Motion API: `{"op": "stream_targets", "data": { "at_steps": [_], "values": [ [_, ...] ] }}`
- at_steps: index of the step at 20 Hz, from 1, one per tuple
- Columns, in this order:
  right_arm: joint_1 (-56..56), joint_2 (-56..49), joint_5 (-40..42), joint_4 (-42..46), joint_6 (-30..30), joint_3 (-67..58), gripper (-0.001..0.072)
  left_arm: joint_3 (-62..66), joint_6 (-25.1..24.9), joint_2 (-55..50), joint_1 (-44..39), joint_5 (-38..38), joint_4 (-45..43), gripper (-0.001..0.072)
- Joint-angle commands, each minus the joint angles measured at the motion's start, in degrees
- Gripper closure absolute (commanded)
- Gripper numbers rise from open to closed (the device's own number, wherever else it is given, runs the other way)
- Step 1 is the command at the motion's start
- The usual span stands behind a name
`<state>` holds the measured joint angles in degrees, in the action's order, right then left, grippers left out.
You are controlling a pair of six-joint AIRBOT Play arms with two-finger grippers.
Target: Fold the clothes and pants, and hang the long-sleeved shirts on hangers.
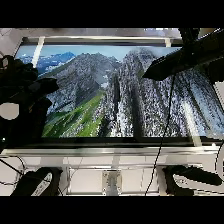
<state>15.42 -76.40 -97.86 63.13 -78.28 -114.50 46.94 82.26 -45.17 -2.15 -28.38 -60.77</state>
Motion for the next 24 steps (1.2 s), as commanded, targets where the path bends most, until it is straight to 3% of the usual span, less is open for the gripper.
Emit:
{"op": "stream_targets", "data": {
  "at_steps": [1, 13, 14, 15, 16, 19, 21, 22, 23, 24],
  "values": [
    [0.02, -0.04, -0.02, -0.02, -0.02, -0.04, 0.0673, -0.02, 0.0, 0.0, 0.0, 0.0, -0.02, 0.0695],
    [0.02, -0.04, 1.84, 0.09, 0.0, -0.04, 0.0674, 0.0, -0.04, -0.02, 0.17, 1.11, -0.76, 0.0685],
    [0.02, -0.04, 5.07, 0.07, 0.0, -0.04, 0.0673, 0.0, -0.04, 0.0, 0.83, 1.09, -1.9, 0.0643],
    [0.02, -0.04, 8.79, -0.04, -0.02, -0.04, 0.0673, 0.0, 0.0, -0.07, 2.08, 1.33, -3.76, 0.0344],
    [0.02, -0.04, 12.35, -0.13, -0.02, -0.04, 0.0673, 0.07, 0.0, -0.26, 4.46, 1.03, -3.89, 0.0228],
    [0.0, -0.04, 19.85, -0.15, -0.02, -0.04, 0.0673, 1.46, 0.0, -1.86, 16.9, -0.76, -6.75, 0.0237],
    [-0.09, -0.04, 26.84, 0.74, -0.02, -0.04, 0.0661, 7.87, 0.0, -6.14, 27.28, -9.99, -9.11, 0.021],
    [-0.09, -0.02, 30.14, 0.63, 0.0, -0.07, 0.0576, 12.44, 0.68, -9.44, 32.76, -16.83, -9.05, 0.0142],
    [-0.09, -0.02, 32.28, 0.68, 0.0, -0.04, 0.04, 16.92, 3.78, -12.72, 37.75, -21.99, -9.05, 0.0022],
    [-0.09, -0.02, 33.79, 0.72, 0.0, -0.04, 0.0196, 21.14, 8.07, -15.89, 42.34, -26.49, -8.72, -0.0013]
  ]
}}
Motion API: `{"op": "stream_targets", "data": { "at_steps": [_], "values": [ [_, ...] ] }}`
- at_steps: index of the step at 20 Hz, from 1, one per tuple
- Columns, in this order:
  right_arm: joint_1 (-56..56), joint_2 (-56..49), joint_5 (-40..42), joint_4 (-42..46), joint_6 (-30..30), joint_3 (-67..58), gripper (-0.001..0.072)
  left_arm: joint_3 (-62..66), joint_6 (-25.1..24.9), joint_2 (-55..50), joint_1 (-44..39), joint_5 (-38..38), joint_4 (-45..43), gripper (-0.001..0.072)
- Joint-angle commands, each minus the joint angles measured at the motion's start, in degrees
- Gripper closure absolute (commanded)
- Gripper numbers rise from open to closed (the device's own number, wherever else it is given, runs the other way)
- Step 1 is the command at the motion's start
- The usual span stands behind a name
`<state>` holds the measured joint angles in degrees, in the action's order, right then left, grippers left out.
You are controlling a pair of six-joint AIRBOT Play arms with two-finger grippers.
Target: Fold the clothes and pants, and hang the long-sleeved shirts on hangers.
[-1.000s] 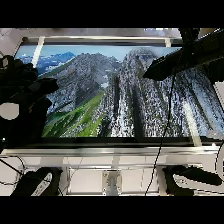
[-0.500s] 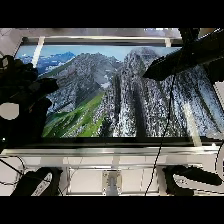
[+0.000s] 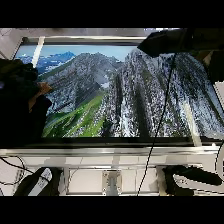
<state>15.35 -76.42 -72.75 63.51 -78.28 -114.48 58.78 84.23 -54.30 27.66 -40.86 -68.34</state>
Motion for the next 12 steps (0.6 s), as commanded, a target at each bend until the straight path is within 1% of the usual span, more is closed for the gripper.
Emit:
{"op": "stream_targets", "data": {
  "at_steps": [1, 2, 4, 6, 7, 9, 10, 11, 12],
  "values": [
    [-0.02, 0.0, 9.62, 0.52, 0.0, -0.07, 0.0067, 12.96, 8.98, -9.77, 17.18, -17.42, 0.92, -0.0013],
    [-0.02, 0.0, 9.92, 1.33, 0.02, -0.07, 0.0019, 15.23, 10.21, -11.98, 21.35, -19.19, 4.63, -0.0013],
    [-0.02, 0.0, 9.86, 2.86, 0.02, -0.07, 0.002, 16.06, 10.36, -14.49, 28.96, -19.67, 15.15, -0.0013],
    [-0.02, 0.0, 9.86, 4.26, 0.0, -0.07, 0.002, 16.06, 10.32, -17.0, 33.51, -19.65, 21.9, -0.0013],
    [-0.02, 0.0, 9.88, 4.31, 0.0, -0.07, 0.002, 16.06, 10.27, -18.45, 33.97, -19.74, 23.45, -0.0013],
    [-0.02, 0.0, 10.01, 4.28, -0.02, -0.07, 0.002, 16.06, 7.54, -21.84, 32.7, -18.91, 27.26, -0.0013],
    [-0.02, 0.0, 9.97, 4.26, -0.07, -0.07, 0.002, 16.06, 6.51, -23.52, 31.8, -17.14, 31.8, -0.0013],
    [0.0, 0.0, 9.79, 4.22, -0.13, -0.07, 0.0021, 16.06, 4.42, -24.76, 31.01, -15.08, 37.4, -0.0013],
    [-0.02, 0.0, 9.42, 4.24, -0.2, -0.07, 0.002, 16.06, -0.15, -25.83, 30.08, -12.7, 42.62, -0.0013]
  ]
}}
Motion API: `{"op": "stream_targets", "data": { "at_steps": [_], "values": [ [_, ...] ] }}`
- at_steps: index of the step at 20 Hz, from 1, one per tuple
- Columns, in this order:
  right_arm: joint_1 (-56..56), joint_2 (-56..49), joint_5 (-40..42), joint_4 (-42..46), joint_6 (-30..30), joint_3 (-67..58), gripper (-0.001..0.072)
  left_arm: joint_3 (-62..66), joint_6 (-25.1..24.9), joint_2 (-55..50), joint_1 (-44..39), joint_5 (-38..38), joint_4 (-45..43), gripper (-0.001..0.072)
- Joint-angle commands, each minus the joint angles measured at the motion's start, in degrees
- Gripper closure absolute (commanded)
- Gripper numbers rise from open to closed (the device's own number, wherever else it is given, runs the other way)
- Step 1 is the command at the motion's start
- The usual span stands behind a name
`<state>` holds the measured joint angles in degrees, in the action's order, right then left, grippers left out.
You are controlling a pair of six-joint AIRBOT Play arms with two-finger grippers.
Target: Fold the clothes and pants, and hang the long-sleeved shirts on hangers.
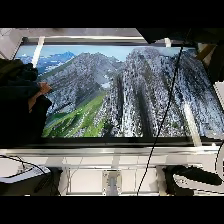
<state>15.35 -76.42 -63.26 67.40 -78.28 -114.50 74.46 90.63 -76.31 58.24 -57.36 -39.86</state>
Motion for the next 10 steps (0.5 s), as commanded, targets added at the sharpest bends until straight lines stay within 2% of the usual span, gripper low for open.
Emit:
{"op": "stream_targets", "data": {
  "at_steps": [1, 3, 4, 5, 6, 7, 9, 10],
  "values": [
    [-0.02, 0.0, -0.33, 0.39, -0.2, -0.04, 0.0021, 0.39, -9.42, -4.55, -1.44, 6.45, 16.83, -0.0013],
    [-0.02, 0.0, 0.0, 0.37, -0.2, -0.04, 0.0022, 0.39, -9.77, -5.97, -3.3, 11.85, 17.38, -0.001],
    [-0.02, 0.0, 0.26, 0.37, -0.2, -0.04, 0.0022, 0.39, -9.77, -6.8, -4.07, 13.88, 17.38, 0.0051],
    [-0.02, 0.0, 0.39, 0.35, -0.2, -0.04, 0.0022, 0.39, -9.77, -7.58, -4.52, 15.17, 17.4, 0.0278],
    [-0.02, 0.0, 0.35, 0.35, -0.2, -0.04, 0.0022, 0.39, -10.43, -8.39, -4.76, 16.04, 17.4, 0.0644],
    [-0.02, 0.0, 0.33, 0.33, -0.22, -0.07, 0.0022, 0.39, -12.04, -8.85, -4.81, 16.06, 17.44, 0.0696],
    [-0.02, 0.26, -0.39, 0.42, -0.22, -0.07, 0.0022, 0.42, -12.66, -8.35, -4.81, 15.02, 18.12, 0.0698],
    [-0.02, 0.81, -1.16, 0.7, -0.22, -0.11, 0.0023, 0.42, -16.7, -7.19, -5.01, 13.27, 20.22, 0.0699]
  ]
}}
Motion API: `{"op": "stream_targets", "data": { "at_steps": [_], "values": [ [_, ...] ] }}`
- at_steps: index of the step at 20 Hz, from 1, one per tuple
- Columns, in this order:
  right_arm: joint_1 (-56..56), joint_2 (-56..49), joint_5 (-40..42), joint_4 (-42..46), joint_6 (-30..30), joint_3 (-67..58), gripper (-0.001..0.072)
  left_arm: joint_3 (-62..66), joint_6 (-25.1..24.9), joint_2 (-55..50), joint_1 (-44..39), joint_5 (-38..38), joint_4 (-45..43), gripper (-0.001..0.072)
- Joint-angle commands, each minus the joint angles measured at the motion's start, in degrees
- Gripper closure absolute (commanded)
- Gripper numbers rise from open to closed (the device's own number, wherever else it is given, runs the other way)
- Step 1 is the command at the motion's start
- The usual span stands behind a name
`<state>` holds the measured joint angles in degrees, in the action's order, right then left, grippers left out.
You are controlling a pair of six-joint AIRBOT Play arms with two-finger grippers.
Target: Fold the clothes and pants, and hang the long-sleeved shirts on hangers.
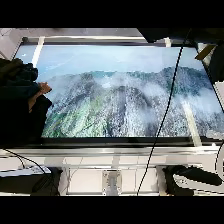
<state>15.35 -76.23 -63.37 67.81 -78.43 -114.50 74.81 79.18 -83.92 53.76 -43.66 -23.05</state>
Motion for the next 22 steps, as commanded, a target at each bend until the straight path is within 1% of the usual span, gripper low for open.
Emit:
{"op": "stream_targets", "data": {
  "at_steps": [1, 2, 4, 5, 6, 8, 9, 11, 12, 14, 15, 17, 18, 20, 22],
  "values": [
    [-0.02, 1.25, -2.89, 0.79, -0.04, -0.63, 0.0022, 0.07, -11.04, 1.99, -1.11, -2.91, 7.32, 0.07],
    [-0.02, 1.97, -5.35, 1.75, -0.04, -1.6, 0.0022, 0.07, -16.44, 4.13, -2.38, -6.51, 12.59, 0.0699],
    [-0.02, 4.5, -8.92, 4.96, -0.02, -2.56, 0.0023, 0.07, -23.58, 9.4, -7.13, -13.57, 21.51, 0.07],
    [-0.02, 5.99, -9.62, 7.28, -0.02, -2.56, 0.0023, 0.07, -25.33, 12.33, -10.69, -15.41, 23.47, 0.07],
    [-0.02, 7.63, -10.25, 10.19, 0.0, -2.56, 0.0023, 0.07, -25.99, 15.63, -15.54, -15.8, 23.41, 0.07],
    [-0.02, 10.51, -11.8, 16.44, 0.0, -2.56, 0.0023, 0.07, -26.23, 20.7, -27.5, -15.26, 21.66, 0.0699],
    [-0.02, 11.87, -13.05, 19.74, 0.0, -2.56, 0.0023, 0.07, -26.82, 22.34, -34.4, -14.91, 19.45, 0.0699],
    [-0.02, 13.88, -15.96, 24.24, 0.0, -2.56, 0.0023, 0.04, -26.69, 23.41, -47.56, -14.56, 12.04, 0.0699],
    [-0.02, 14.58, -17.38, 25.57, 0.0, -2.54, 0.0023, 0.02, -25.68, 23.15, -53.44, -14.19, 7.85, 0.0699],
    [-0.02, 14.93, -19.06, 27.1, 0.11, -2.49, 0.0023, 0.0, -20.37, 21.38, -64.76, -12.59, 0.09, 0.0698],
    [-0.02, 14.86, -19.43, 27.82, 0.15, -2.47, 0.0023, -0.02, -18.27, 19.71, -70.2, -11.65, -2.1, 0.0698],
    [-0.02, 14.75, -19.19, 30.73, 0.17, -1.57, 0.0023, -0.02, -17.81, 14.88, -80.24, -9.57, -2.4, 0.0698],
    [-0.02, 14.73, -19.08, 32.44, 0.2, -0.85, 0.0023, -0.02, -17.84, 11.63, -85.26, -7.26, -2.38, 0.0698],
    [-0.02, 14.25, -19.41, 35.76, 0.17, 0.09, 0.0023, -0.02, -17.79, 4.74, -93.48, -0.63, -2.16, 0.0699],
    [-0.04, 13.25, -19.65, 38.01, 0.17, 0.11, 0.0023, 0.0, -17.88, -2.29, -99.58, 6.01, 2.38, 0.0699]
  ]
}}
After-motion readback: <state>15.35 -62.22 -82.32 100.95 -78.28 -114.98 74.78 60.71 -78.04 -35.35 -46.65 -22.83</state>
